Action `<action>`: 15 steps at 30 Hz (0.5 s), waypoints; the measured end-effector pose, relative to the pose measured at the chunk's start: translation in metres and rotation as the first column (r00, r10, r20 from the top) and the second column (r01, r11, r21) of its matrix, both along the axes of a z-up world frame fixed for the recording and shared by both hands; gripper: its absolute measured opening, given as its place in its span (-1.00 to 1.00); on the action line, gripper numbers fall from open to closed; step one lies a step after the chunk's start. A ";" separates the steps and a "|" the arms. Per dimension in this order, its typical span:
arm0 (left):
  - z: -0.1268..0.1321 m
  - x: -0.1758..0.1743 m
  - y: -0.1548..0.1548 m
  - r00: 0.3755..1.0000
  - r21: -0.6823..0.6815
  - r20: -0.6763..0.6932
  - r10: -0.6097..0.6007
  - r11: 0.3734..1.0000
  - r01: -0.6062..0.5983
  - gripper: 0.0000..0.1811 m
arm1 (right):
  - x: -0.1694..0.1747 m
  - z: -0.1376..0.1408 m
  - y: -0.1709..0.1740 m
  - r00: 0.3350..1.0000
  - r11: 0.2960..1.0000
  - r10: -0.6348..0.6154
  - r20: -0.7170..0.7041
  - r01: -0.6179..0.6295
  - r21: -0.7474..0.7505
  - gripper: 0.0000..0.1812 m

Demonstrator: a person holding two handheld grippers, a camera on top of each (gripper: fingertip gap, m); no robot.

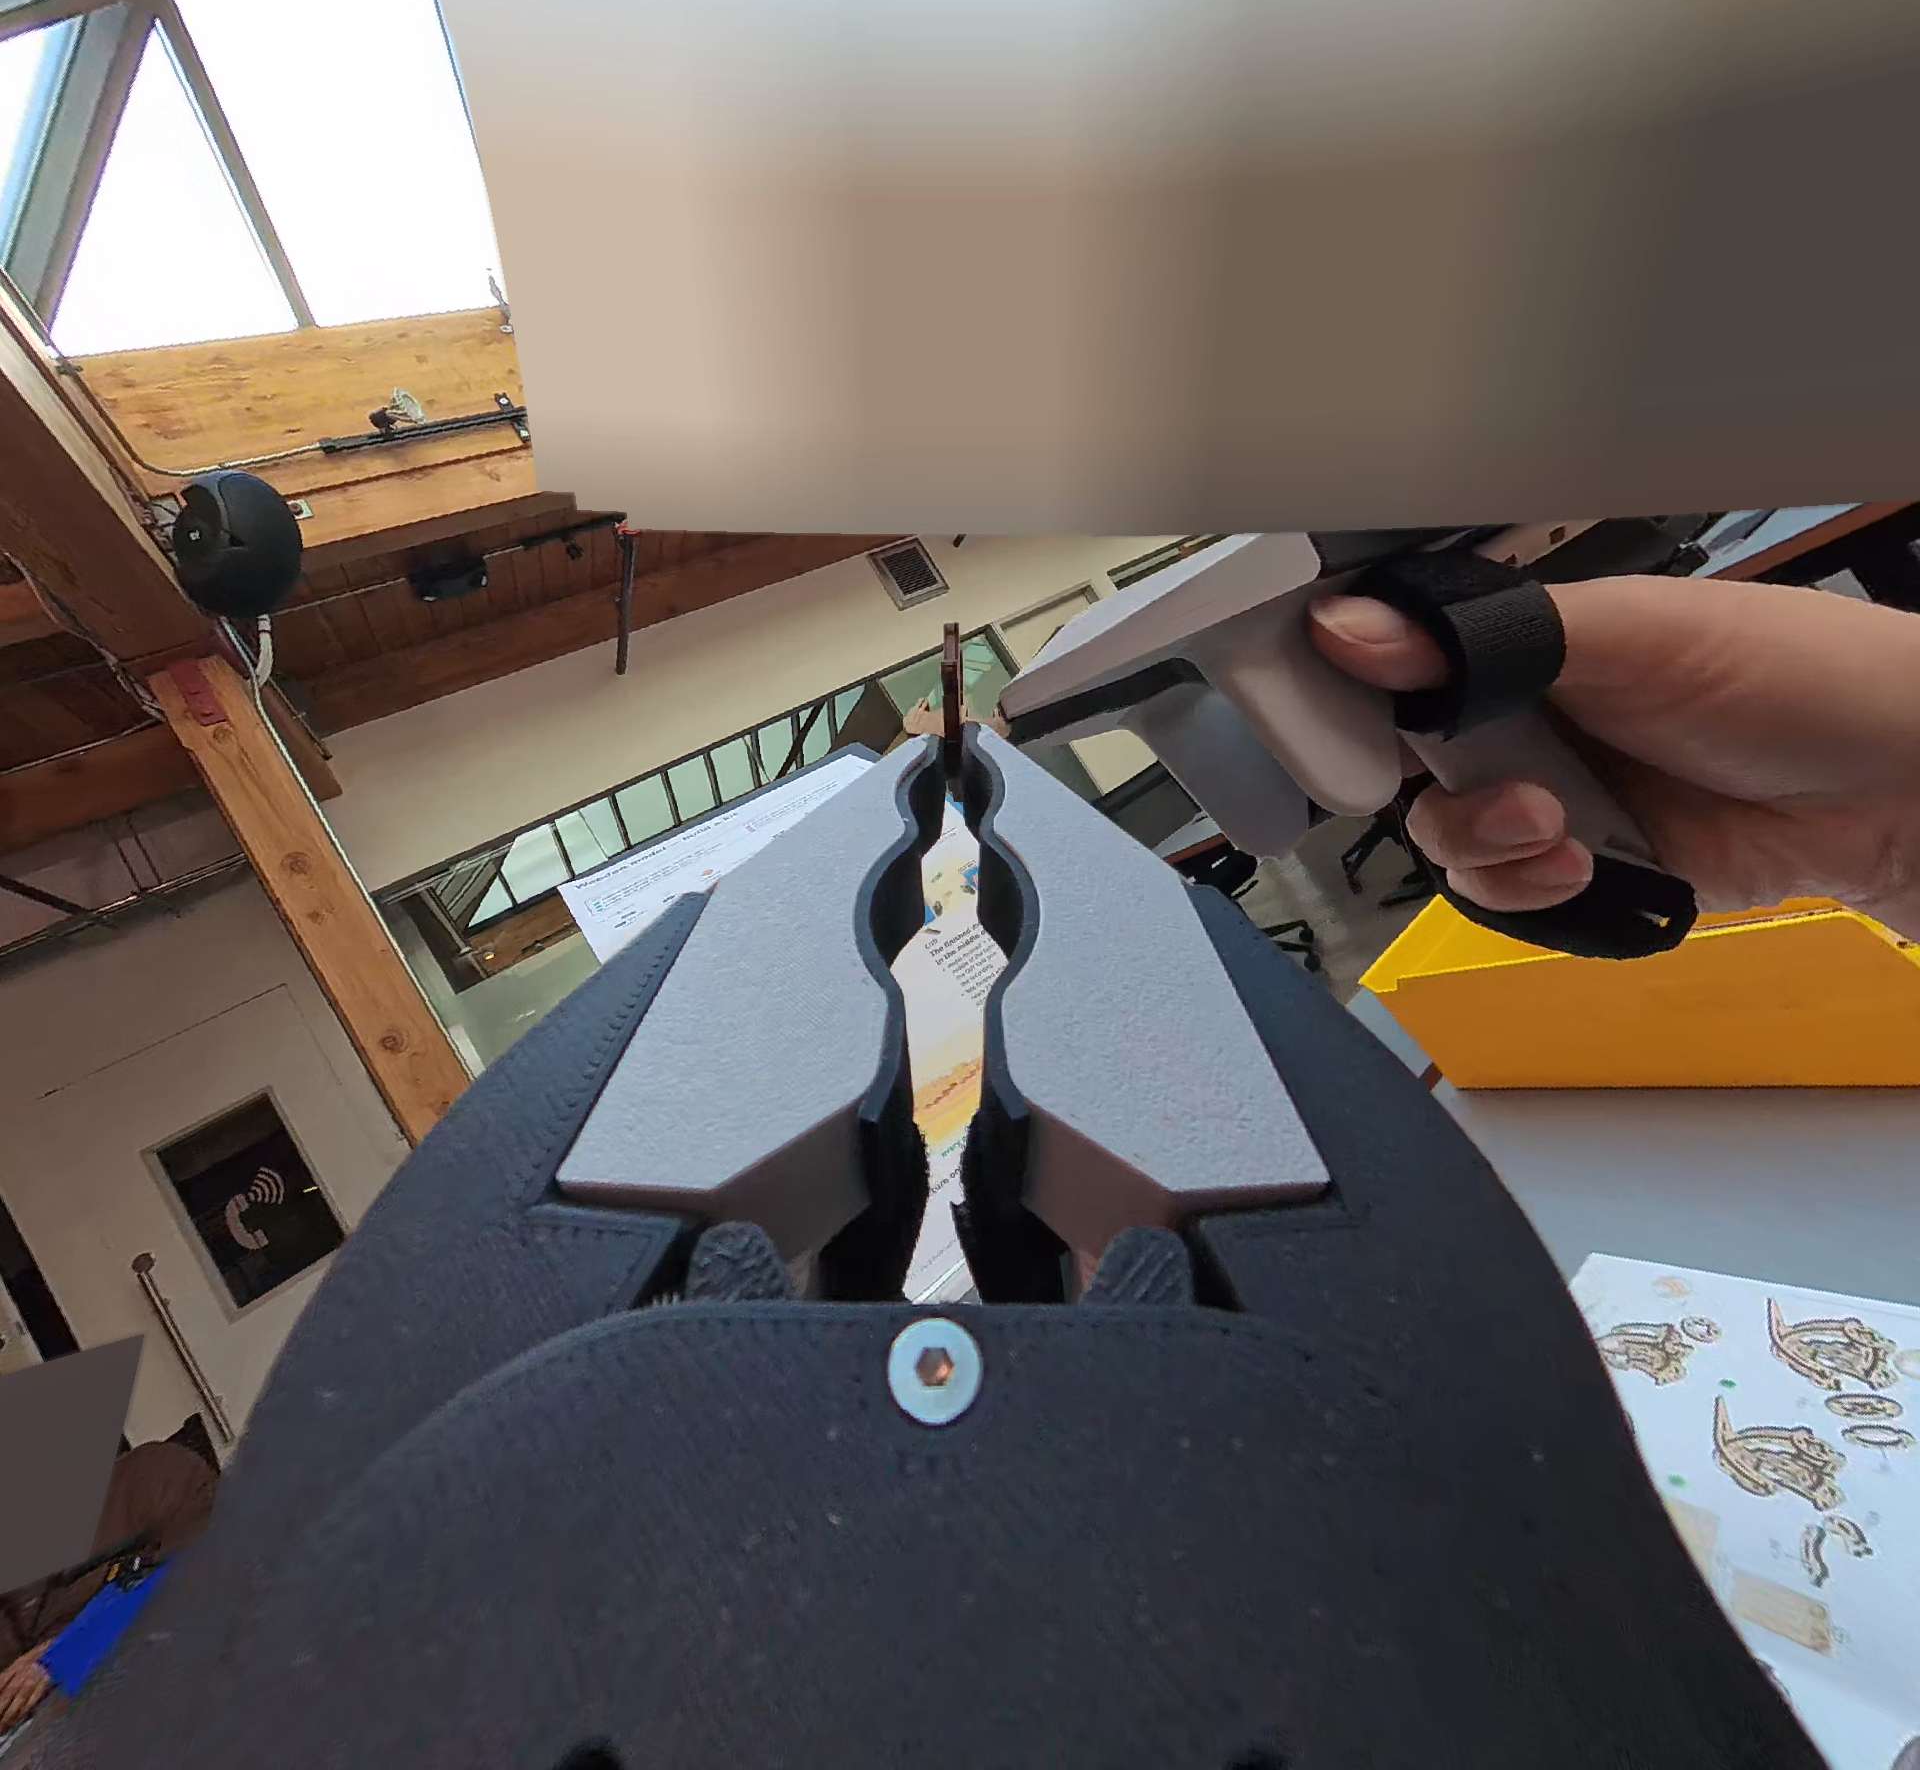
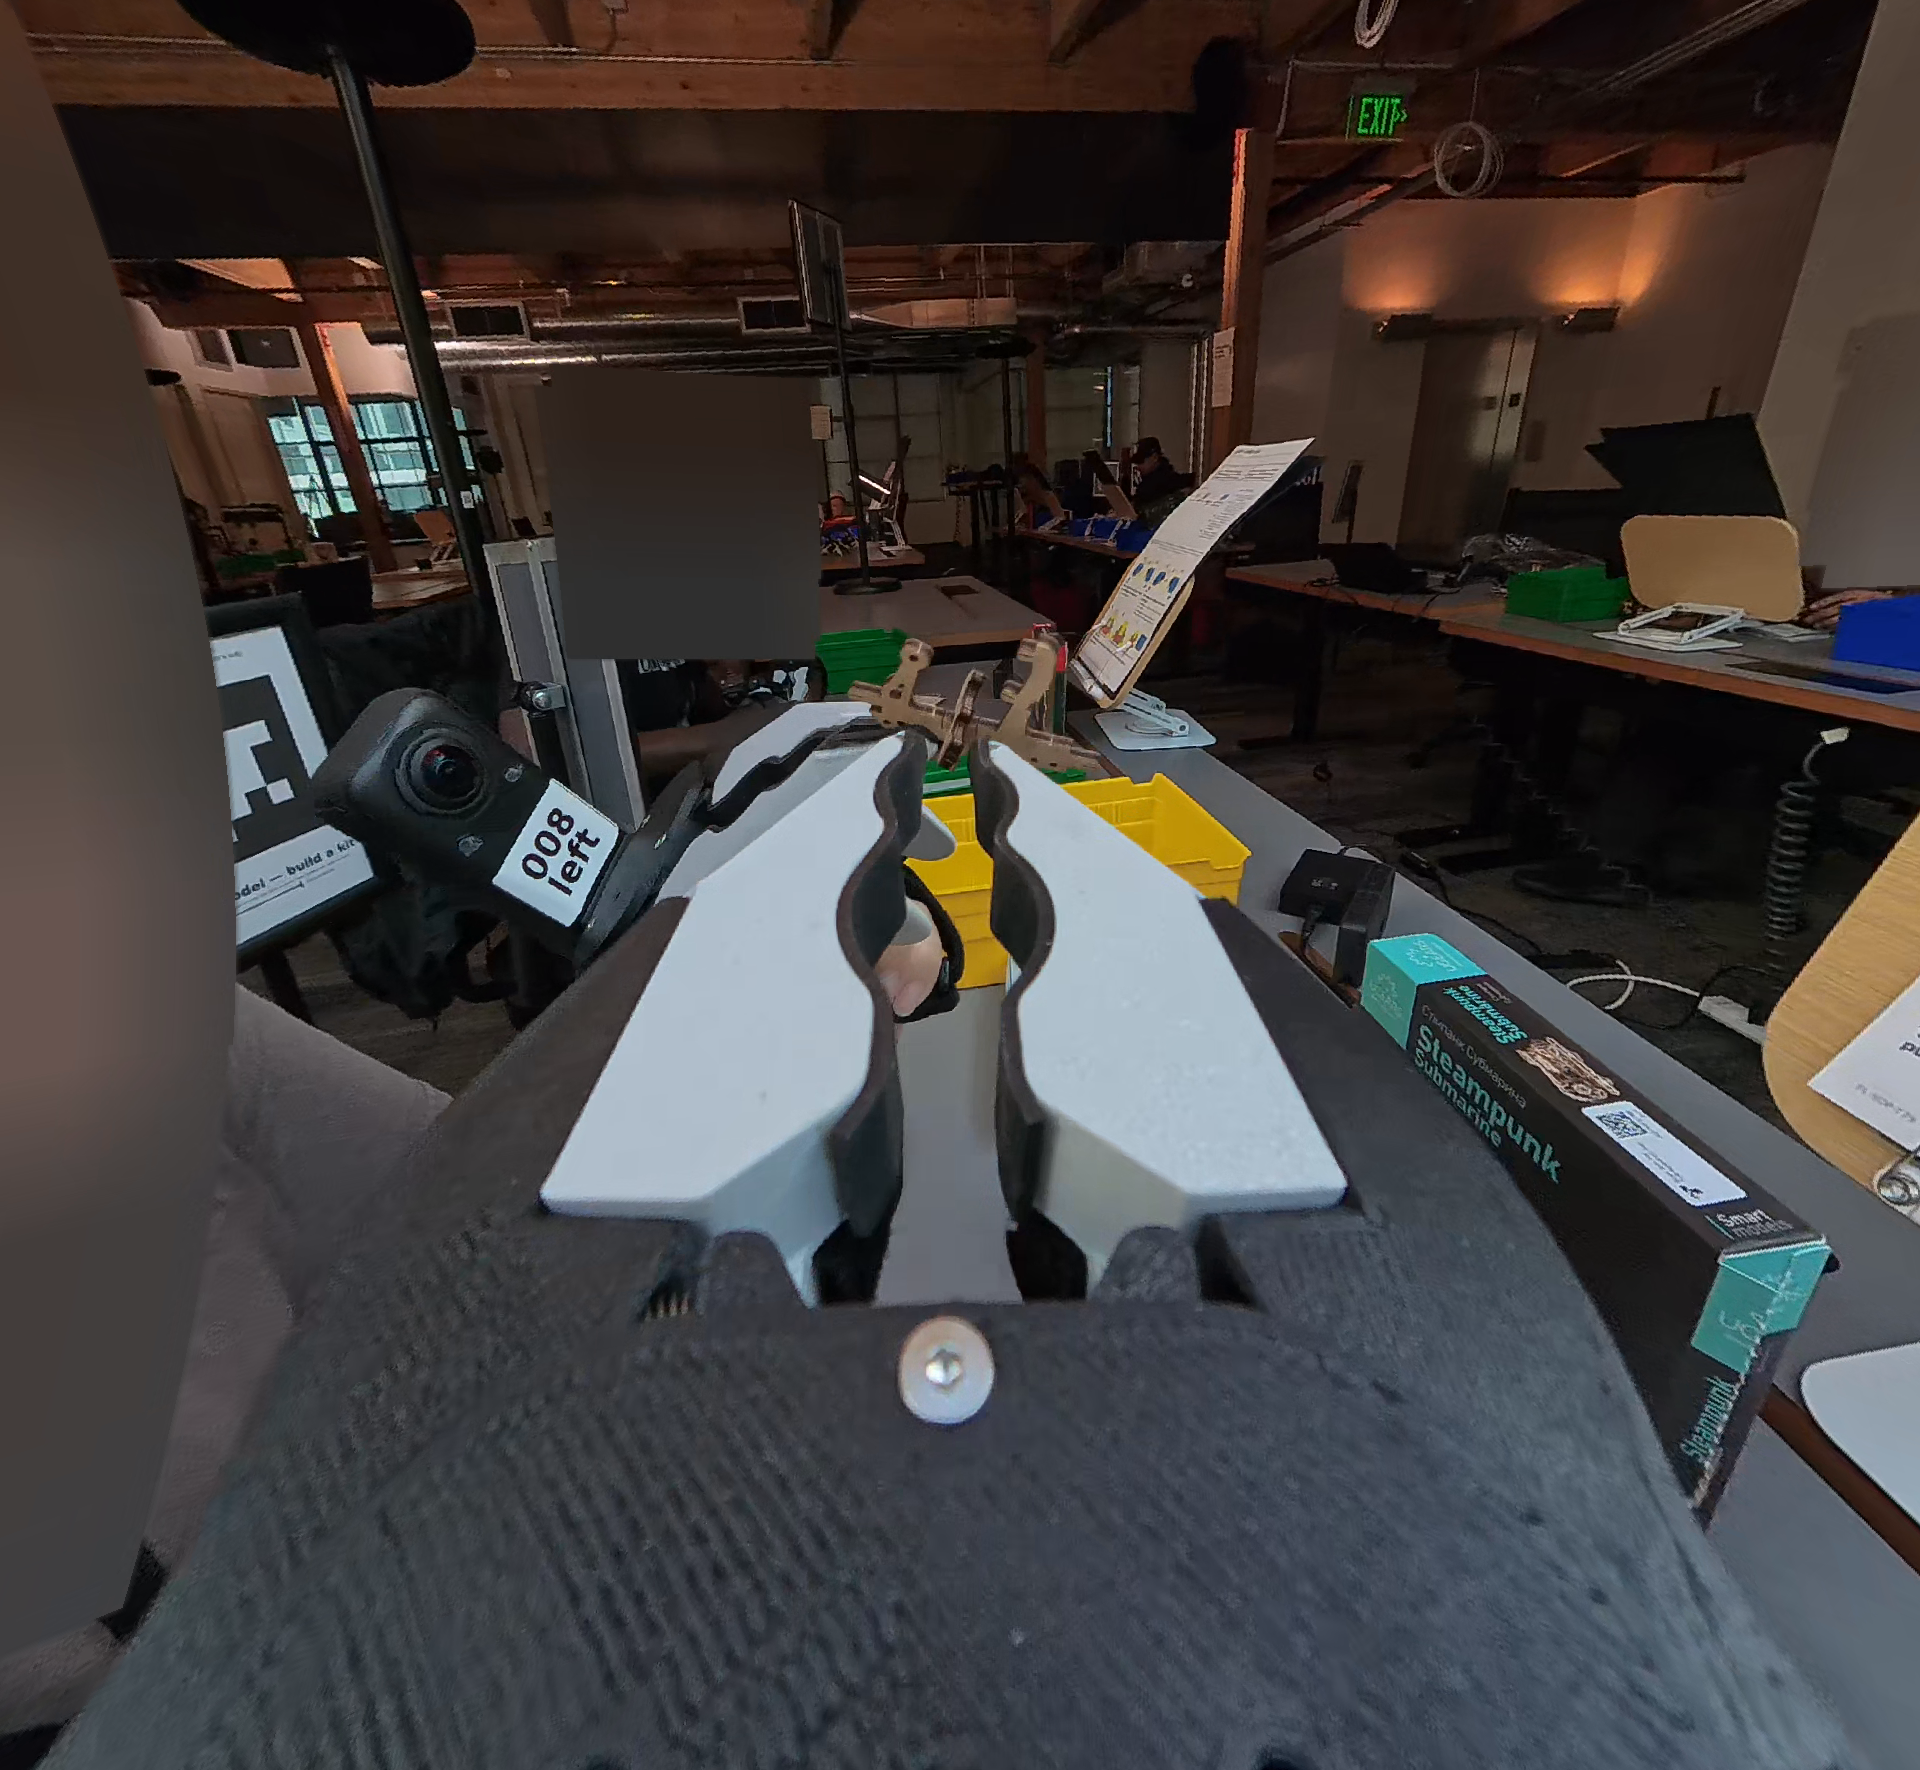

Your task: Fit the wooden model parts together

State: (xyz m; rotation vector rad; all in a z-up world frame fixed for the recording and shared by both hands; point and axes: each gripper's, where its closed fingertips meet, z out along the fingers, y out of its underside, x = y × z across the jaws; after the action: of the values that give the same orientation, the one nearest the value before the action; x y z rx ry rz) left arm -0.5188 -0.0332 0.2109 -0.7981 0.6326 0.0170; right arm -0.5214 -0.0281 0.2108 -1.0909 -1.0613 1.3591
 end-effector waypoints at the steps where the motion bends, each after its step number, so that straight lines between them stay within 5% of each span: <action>1: -0.001 0.001 0.000 1.000 0.002 -0.008 0.008 1.000 -0.008 -1.00 | 0.000 -0.001 0.001 1.000 1.000 0.003 0.005 -0.003 -0.006 -0.93; 15: -0.007 0.006 0.007 0.997 -0.010 -0.059 0.046 0.999 -0.047 -1.00 | 0.003 -0.006 0.009 0.999 1.000 0.001 0.040 0.001 -0.029 -0.99</action>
State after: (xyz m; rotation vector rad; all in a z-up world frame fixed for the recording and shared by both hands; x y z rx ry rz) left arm -0.5132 -0.0260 0.2037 -0.8259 0.6699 0.0792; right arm -0.5188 -0.0193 0.2048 -1.1432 -1.0734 1.3614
